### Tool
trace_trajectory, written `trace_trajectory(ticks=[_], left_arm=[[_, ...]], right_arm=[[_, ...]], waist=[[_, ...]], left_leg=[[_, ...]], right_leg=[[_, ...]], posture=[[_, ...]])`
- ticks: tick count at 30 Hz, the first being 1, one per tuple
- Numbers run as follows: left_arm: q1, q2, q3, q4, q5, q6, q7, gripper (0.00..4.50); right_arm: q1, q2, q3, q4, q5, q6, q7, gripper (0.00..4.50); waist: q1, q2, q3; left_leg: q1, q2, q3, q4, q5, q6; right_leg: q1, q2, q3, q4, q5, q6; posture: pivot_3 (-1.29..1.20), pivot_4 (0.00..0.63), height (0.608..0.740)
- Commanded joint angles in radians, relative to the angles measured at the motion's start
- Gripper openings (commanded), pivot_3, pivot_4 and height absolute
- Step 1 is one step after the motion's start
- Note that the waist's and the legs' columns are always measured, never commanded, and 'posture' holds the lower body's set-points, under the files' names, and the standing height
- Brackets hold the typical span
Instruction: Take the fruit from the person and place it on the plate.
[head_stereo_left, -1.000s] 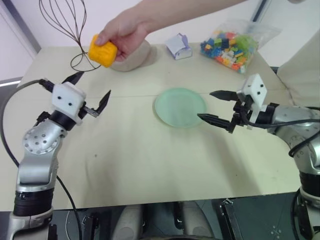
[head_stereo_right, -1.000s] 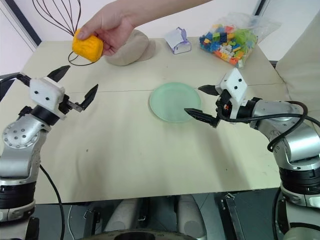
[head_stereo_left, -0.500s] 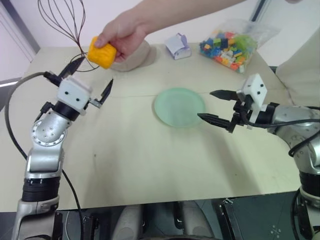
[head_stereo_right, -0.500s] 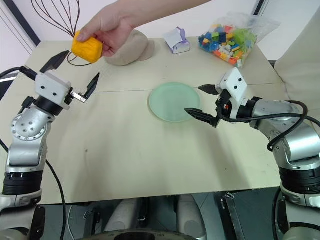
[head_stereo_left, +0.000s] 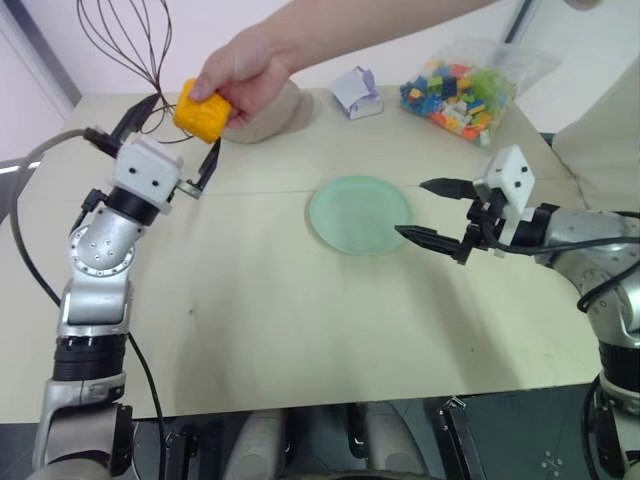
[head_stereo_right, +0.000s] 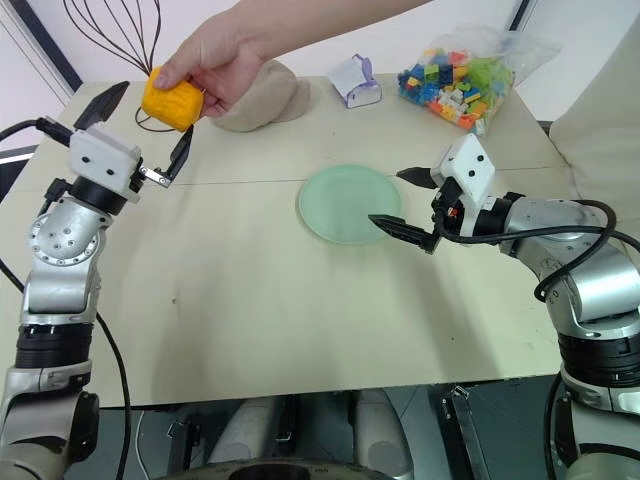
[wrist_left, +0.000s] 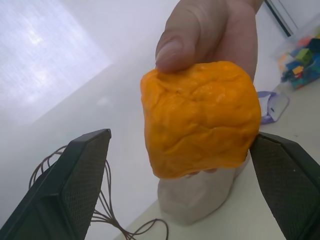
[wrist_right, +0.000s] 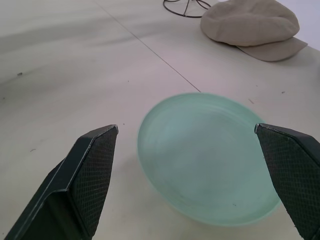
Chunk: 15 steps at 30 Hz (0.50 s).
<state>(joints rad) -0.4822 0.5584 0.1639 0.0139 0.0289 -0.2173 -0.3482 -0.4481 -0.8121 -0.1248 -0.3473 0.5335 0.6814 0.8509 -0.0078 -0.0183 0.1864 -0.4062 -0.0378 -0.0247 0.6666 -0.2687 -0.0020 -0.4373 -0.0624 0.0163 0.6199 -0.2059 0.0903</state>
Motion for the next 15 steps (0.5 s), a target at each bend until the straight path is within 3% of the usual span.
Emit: trace_trajectory(ticks=[1, 14, 15], left_arm=[[-0.031, -0.003, -0.009, 0.024, 0.015, -0.043, 0.017, 4.50], [-0.096, -0.033, -0.041, 0.159, 0.033, -0.122, 0.040, 4.50], [-0.100, -0.035, -0.042, 0.164, 0.034, -0.124, 0.039, 4.24]], right_arm=[[-0.016, -0.010, -0.019, -0.025, 0.004, -0.013, -0.003, 4.49], [-0.007, -0.015, -0.027, -0.033, 0.004, -0.014, -0.013, 4.49], [-0.006, -0.015, -0.028, -0.034, 0.004, -0.014, -0.013, 4.50]], waist=[[0.000, 0.000, 0.000], [0.000, 0.000, 0.000], [0.000, 0.000, 0.000]], left_leg=[[0.000, 0.000, 0.000, 0.000, 0.000, 0.000], [0.000, 0.000, 0.000, 0.000, 0.000, 0.000], [0.000, 0.000, 0.000, 0.000, 0.000, 0.000]], right_leg=[[0.000, 0.000, 0.000, 0.000, 0.000, 0.000], [0.000, 0.000, 0.000, 0.001, 0.000, 0.000], [0.000, 0.000, 0.000, 0.001, 0.000, 0.000]], posture=[[0.00, 0.150, 0.740], [0.00, 0.150, 0.740], [0.00, 0.150, 0.740]])
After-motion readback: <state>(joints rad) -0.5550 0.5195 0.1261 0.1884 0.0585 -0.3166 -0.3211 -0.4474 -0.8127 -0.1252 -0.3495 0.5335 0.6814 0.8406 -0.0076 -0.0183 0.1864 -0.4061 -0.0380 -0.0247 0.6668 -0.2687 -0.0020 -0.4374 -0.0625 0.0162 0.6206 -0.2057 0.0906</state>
